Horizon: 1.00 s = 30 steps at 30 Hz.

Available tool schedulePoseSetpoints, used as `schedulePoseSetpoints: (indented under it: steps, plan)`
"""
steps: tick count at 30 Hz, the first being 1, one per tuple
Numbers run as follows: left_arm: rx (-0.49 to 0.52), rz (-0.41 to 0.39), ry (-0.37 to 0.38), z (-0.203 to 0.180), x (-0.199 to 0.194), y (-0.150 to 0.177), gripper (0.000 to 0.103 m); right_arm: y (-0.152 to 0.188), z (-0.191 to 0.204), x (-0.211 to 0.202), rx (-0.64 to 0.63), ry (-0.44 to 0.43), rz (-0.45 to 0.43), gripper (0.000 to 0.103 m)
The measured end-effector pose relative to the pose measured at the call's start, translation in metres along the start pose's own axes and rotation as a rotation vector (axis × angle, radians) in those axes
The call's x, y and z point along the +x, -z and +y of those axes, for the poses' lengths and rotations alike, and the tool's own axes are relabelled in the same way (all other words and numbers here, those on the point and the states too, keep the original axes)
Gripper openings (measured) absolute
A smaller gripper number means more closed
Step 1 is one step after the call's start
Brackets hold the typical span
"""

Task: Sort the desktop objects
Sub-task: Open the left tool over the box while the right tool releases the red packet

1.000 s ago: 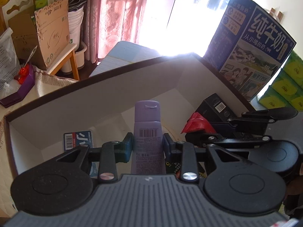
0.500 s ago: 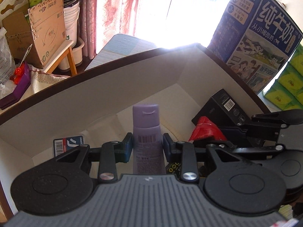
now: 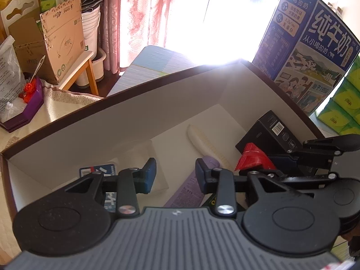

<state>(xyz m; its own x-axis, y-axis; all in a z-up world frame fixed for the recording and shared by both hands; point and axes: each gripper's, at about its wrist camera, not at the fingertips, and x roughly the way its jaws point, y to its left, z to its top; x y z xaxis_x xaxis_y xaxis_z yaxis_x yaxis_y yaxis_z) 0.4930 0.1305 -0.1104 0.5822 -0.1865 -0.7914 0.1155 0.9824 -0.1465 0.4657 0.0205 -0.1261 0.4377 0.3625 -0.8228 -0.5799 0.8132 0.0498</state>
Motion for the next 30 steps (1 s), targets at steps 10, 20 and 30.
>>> schedulePoseSetpoints:
  steps: [10, 20, 30]
  plan:
    - [0.013, 0.005, -0.022, 0.004, -0.014, 0.003, 0.05, 0.003, 0.016, -0.007, -0.114, 0.042, -0.079, 0.062]
    - [0.022, -0.045, -0.039, 0.004, -0.054, 0.017, 0.073, 0.029, 0.025, -0.051, -0.123, 0.013, -0.18, 0.092]
    - [0.011, -0.044, -0.078, -0.01, -0.098, 0.042, 0.086, 0.051, 0.03, -0.095, -0.027, 0.019, -0.211, 0.098]
